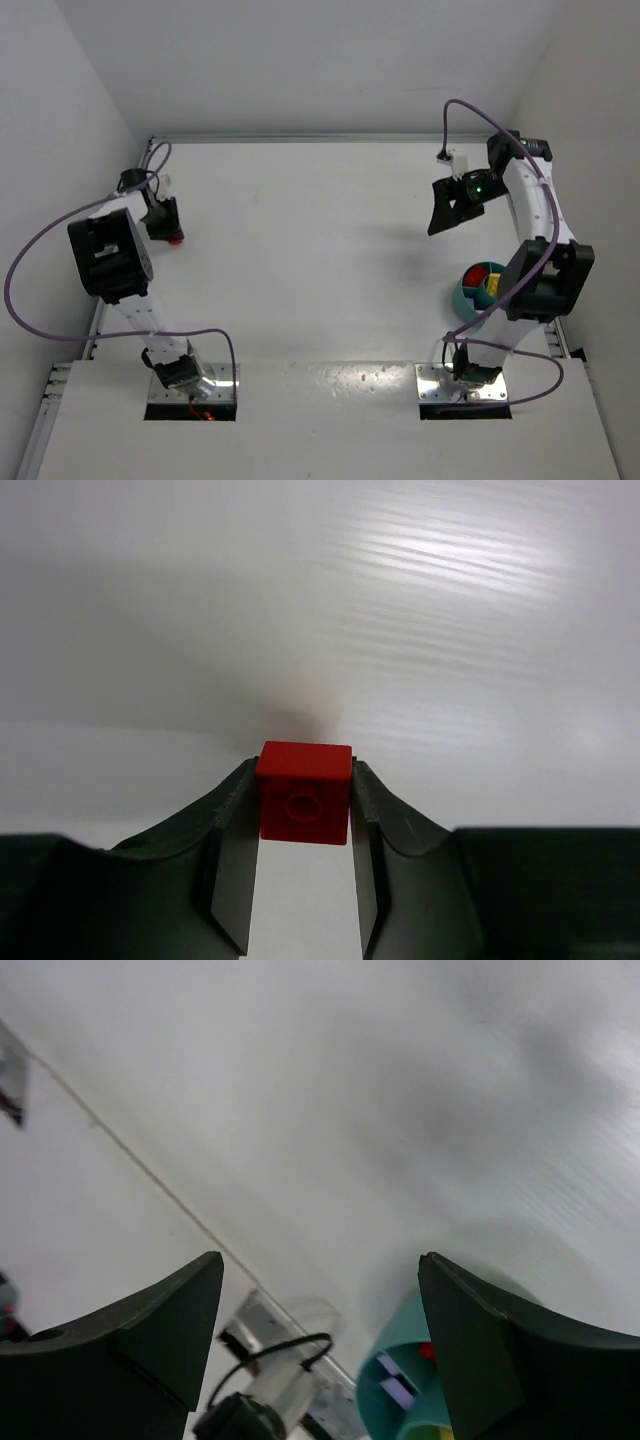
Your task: Sort the legos into containers by color
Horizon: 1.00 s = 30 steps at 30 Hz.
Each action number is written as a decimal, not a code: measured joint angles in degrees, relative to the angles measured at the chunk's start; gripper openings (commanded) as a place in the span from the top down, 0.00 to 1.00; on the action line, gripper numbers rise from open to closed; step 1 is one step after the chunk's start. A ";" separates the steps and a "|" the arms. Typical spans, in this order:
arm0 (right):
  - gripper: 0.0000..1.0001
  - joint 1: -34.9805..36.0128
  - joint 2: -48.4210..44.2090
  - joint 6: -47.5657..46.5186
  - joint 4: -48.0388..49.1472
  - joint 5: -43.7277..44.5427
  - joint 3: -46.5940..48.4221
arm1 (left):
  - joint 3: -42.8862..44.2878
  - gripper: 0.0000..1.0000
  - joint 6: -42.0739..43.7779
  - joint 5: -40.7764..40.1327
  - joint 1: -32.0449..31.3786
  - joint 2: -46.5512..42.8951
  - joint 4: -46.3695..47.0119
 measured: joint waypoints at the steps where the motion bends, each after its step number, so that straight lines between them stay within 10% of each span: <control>1: 0.22 0.17 0.09 0.66 -0.11 -1.75 -0.98 | -2.62 0.88 0.68 2.80 -2.16 -2.95 0.02; 11: 0.22 0.90 1.99 6.23 -0.26 -17.57 -6.93 | -10.38 0.90 0.00 18.14 -38.69 -27.17 9.25; 30: 0.31 1.66 -2.64 13.42 0.04 -32.50 -20.92 | 2.45 0.93 4.24 11.54 -76.63 -16.92 10.29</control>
